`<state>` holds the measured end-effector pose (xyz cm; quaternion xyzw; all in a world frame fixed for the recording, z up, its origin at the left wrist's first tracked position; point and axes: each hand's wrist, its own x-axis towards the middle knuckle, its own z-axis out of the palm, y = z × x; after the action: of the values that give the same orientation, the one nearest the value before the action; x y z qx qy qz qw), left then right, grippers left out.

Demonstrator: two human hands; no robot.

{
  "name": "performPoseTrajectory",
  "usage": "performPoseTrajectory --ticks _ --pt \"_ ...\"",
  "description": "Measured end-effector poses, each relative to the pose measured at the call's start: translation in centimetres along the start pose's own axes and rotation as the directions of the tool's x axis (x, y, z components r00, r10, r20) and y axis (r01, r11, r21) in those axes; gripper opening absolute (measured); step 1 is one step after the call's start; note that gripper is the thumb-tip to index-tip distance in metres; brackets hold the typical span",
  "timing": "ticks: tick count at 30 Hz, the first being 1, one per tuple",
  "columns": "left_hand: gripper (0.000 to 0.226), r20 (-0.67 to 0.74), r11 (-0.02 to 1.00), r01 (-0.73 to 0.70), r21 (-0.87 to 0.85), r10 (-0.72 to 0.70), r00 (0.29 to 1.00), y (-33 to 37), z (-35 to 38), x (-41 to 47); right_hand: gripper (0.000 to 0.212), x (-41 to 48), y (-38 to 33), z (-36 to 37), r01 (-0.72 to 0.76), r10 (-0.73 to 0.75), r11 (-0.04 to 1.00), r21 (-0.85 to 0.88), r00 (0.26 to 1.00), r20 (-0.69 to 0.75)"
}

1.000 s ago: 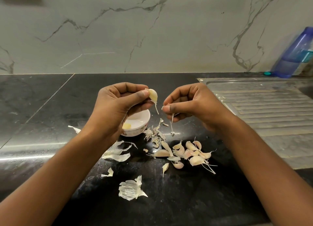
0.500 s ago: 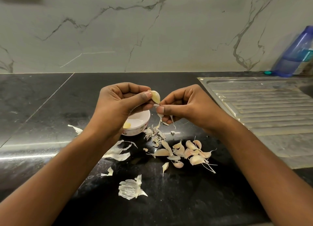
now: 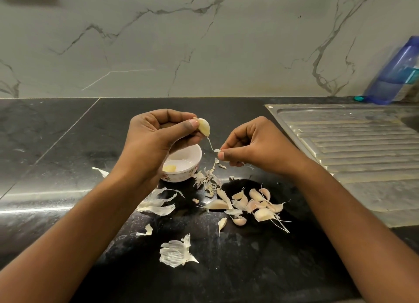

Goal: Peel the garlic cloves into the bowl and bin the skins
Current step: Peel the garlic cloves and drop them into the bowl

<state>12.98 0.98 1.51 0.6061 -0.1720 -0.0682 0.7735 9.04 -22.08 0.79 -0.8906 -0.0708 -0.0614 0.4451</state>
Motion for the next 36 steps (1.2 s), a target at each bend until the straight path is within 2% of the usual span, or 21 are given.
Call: performPoseTrajectory --ticks 3,6,12,17,22,28,36 --pt "0.025 0.002 0.998 -0.019 0.061 0.019 1.0 -0.1 0.1 -0.2 0.014 -0.1 0.0 -0.1 0.013 -0.013 0.999 -0.038 1.0 0.002" --pt "0.019 0.007 0.984 -0.047 0.173 0.046 0.999 -0.2 0.2 -0.3 0.013 -0.1 -0.1 -0.3 0.026 -0.026 0.997 0.067 1.0 0.007" --pt "0.016 0.034 0.963 -0.087 0.256 0.081 0.996 -0.4 0.3 -0.4 0.013 -0.4 -0.7 -0.3 0.055 -0.057 0.976 0.211 0.998 0.002" --pt "0.013 0.065 0.927 -0.159 0.338 0.145 0.987 -0.6 0.4 -0.5 0.017 -0.4 -0.7 0.5 0.145 -0.14 0.981 0.127 0.989 -0.051" --pt "0.011 0.09 0.887 -0.225 0.403 0.206 0.974 -0.8 0.3 -0.5 0.014 -0.4 -0.3 1.0 0.183 -0.18 0.98 0.077 0.983 -0.039" --pt "0.011 0.094 0.872 -0.243 0.425 0.225 0.97 -1.0 0.2 -0.4 0.013 -0.4 -0.2 0.9 0.167 -0.168 0.981 0.1 0.986 -0.004" --pt "0.013 0.086 0.891 -0.235 0.389 0.219 0.972 -0.8 0.3 -0.4 0.012 -0.3 -0.4 1.1 0.143 -0.137 0.979 0.142 0.989 -0.056"
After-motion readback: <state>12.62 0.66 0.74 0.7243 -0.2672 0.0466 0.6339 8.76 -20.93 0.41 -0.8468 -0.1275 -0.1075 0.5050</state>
